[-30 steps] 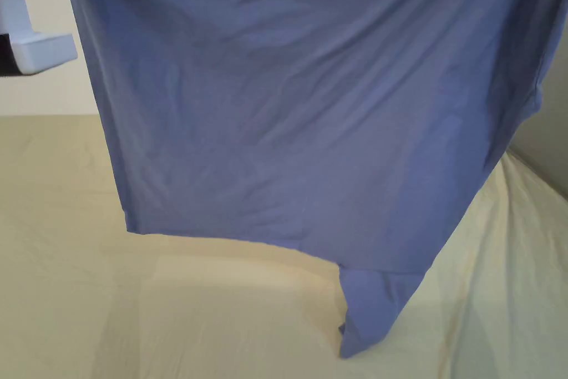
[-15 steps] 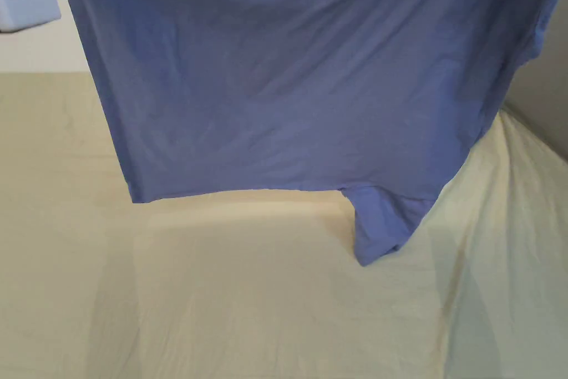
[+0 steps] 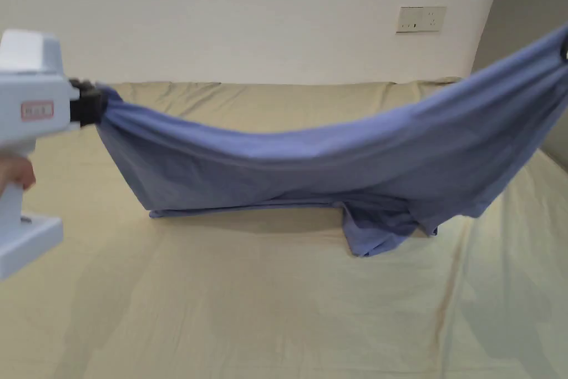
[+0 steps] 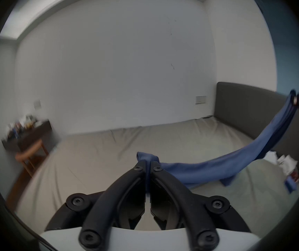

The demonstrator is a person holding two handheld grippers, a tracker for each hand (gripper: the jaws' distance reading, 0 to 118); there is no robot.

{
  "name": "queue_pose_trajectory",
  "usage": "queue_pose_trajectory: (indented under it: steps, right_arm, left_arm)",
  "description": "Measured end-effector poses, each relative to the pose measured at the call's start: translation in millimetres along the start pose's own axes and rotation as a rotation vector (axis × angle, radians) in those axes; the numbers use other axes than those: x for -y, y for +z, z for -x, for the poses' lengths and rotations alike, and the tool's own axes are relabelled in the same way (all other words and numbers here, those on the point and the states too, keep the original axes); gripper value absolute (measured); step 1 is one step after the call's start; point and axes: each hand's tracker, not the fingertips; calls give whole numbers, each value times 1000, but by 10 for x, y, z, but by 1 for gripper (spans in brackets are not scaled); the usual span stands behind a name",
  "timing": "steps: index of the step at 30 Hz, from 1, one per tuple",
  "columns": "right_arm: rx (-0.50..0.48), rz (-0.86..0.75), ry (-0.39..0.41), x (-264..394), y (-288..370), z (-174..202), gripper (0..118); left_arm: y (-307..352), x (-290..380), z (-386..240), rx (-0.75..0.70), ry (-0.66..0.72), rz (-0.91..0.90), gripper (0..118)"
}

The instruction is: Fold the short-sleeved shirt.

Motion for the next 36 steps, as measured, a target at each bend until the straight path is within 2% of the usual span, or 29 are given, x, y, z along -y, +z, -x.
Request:
queue_pose_trajectory:
  steps: [2, 3, 4, 6, 7, 9, 10, 11, 12, 14, 15, 18, 20, 24, 27, 30, 32, 35, 36]
  right_arm:
    - [-27, 70, 1, 348, 270, -29, 5]
    - [30, 85, 5, 531, 406, -34, 5]
    - [17, 122, 26, 713, 550, -45, 5]
    - [37, 141, -59, 1048, 846, -107, 5]
    - [3, 172, -116, 1224, 991, -140, 5]
    - [36, 223, -148, 1544, 1208, -177, 5]
    - [35, 252, -168, 1726, 1348, -177, 5]
    - [47, 284, -144, 1869, 1468, -178, 5]
    - [69, 279, -167, 1984, 1580, -179, 5]
    - [55, 321, -159, 2176, 1810, -129, 5]
    - [82, 339, -161, 2271, 1911, -119, 5]
    - [85, 431, -118, 2520, 2183, -142, 5]
    - [102, 463, -139, 2663, 2341, -169, 5]
    - [115, 572, -109, 2950, 2521, -248, 5]
    - [112, 660, -90, 3174, 2545, -314, 5]
    - [109, 740, -21, 3361, 2506, -245, 5]
    - [103, 789, -54, 3503, 2423, -307, 5]
    - [141, 823, 21, 3657, 2329, -357, 5]
    - [137, 827, -6, 3685, 2310, -369, 5]
  left_arm:
    - [253, 340, 10, 1, 112, 0, 3]
    - [406, 524, 15, 11, 156, -1, 3]
    - [569, 704, 0, 18, 170, -11, 3]
    - [840, 1005, -25, -4, 176, 16, 3]
    - [997, 1163, -19, -5, 220, 25, 3]
    - [1296, 1422, -12, 5, 314, 33, 3]
    - [1436, 1551, -34, -10, 311, 74, 3]
    - [1546, 1675, -72, -62, 277, 113, 3]
    - [1662, 1768, -97, -85, 257, 136, 3]
    - [1915, 1967, -127, -83, 276, 154, 3]
    - [2035, 2057, -150, -100, 287, 189, 3]
    - [2323, 2285, -262, -116, 289, 250, 3]
    - [2513, 2450, -356, -103, 280, 261, 3]
    - [2724, 2724, -498, -111, 217, 371, 3]
    - [2818, 2895, -473, -126, 223, 419, 3]
    - [2769, 3133, -277, -165, 183, 473, 3]
    - [2699, 3225, -173, -139, 185, 521, 3]
    - [2540, 3350, -92, -142, 173, 575, 3]
    - [2514, 3385, -105, -150, 175, 583, 3]
